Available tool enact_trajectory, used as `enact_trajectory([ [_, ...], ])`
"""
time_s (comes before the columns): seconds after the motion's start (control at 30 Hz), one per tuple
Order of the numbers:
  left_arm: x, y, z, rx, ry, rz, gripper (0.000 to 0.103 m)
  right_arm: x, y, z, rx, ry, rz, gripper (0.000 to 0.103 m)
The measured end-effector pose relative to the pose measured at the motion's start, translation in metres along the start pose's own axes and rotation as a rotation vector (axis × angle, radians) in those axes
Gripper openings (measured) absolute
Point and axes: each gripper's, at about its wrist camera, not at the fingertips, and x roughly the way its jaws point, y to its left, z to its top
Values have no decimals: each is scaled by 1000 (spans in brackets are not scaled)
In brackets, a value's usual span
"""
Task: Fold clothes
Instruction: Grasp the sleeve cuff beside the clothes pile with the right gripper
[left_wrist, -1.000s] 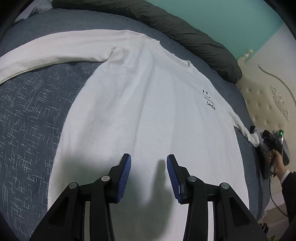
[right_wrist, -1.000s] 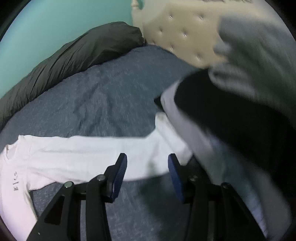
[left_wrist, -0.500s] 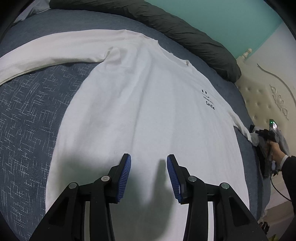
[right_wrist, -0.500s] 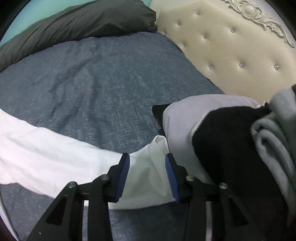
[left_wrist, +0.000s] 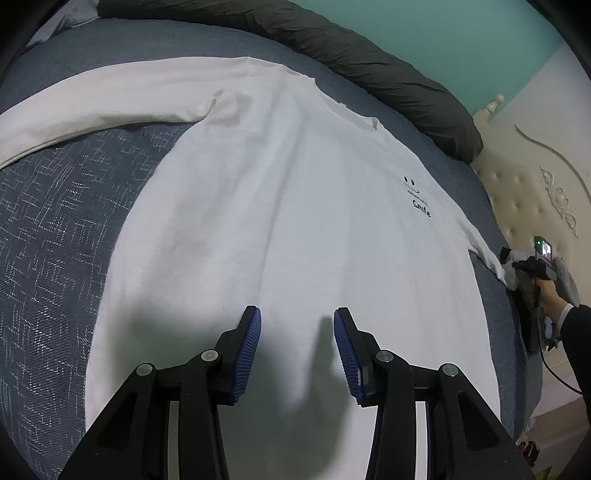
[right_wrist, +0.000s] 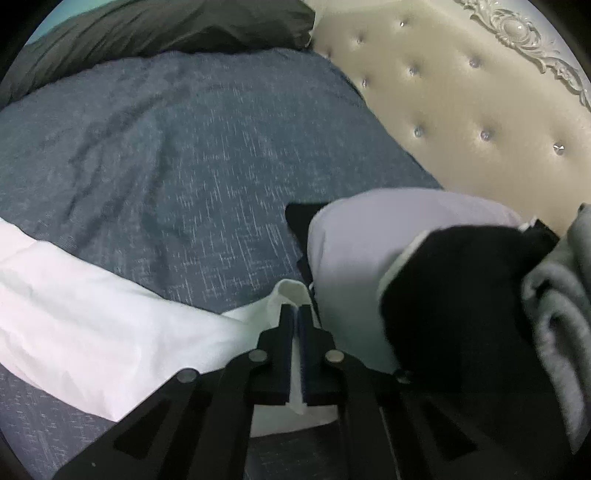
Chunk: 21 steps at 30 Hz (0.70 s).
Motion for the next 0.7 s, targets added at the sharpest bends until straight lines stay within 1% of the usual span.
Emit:
enact_trajectory([
  [0.2, -1, -3, 1, 2, -5, 0, 45, -37, -19, 13, 62, -132, 25, 2],
  [0.23, -1, -4, 1, 4, -7, 0, 45, -46, -24, 17, 78, -161, 20, 2],
  [0.33, 0, -6, 1, 9, -6, -1, 45, -63, -37, 25, 116, -208, -2, 2],
  [0.43, 0, -8, 2, 14, -5, -1, 45, -73, -48, 31, 150, -234, -12, 2],
  [0.6, -1, -7, 2, 15, -5, -5, 45, -80, -57, 31, 193, -241, 7, 2],
  [0.7, -3, -8, 3, 16, -11, -8, 45, -94, -63, 25, 239, -270, 31, 2],
])
